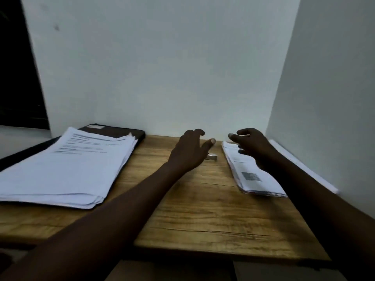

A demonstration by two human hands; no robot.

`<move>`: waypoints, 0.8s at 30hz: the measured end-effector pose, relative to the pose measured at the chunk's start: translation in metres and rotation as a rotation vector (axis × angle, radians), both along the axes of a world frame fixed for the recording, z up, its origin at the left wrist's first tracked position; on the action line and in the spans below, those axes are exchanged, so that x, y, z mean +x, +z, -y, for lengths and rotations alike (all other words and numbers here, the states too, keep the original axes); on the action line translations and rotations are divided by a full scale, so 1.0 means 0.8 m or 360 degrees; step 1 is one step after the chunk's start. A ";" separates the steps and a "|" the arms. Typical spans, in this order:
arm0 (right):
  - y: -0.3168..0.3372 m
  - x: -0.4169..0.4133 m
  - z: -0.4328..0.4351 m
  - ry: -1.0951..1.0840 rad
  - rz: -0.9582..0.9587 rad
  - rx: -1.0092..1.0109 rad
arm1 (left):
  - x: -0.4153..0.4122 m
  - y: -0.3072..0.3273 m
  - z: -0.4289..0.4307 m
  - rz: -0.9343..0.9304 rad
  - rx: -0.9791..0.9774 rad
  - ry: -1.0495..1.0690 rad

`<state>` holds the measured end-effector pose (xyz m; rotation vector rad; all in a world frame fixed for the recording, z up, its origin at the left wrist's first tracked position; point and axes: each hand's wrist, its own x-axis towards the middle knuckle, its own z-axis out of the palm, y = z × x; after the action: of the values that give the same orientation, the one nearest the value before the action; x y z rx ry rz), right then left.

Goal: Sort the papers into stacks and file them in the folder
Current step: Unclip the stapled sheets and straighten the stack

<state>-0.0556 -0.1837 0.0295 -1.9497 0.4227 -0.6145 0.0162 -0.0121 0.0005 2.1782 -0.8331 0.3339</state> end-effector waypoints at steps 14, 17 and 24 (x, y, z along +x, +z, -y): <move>-0.021 0.101 -0.263 0.0656 -0.0301 0.0268 | 0.082 0.011 -0.323 -0.0214 -0.0064 0.0952; -0.031 0.119 -0.290 0.0622 -0.0317 0.0255 | 0.097 -0.007 -0.359 -0.0372 0.0001 0.1054; -0.054 0.139 -0.306 0.0670 -0.0387 0.0622 | 0.100 -0.017 -0.367 -0.0321 0.0125 0.1074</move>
<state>0.0556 0.0614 -0.0140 -1.6669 0.2449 -0.0172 0.0965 0.2811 -0.0131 2.4679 0.0227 0.4014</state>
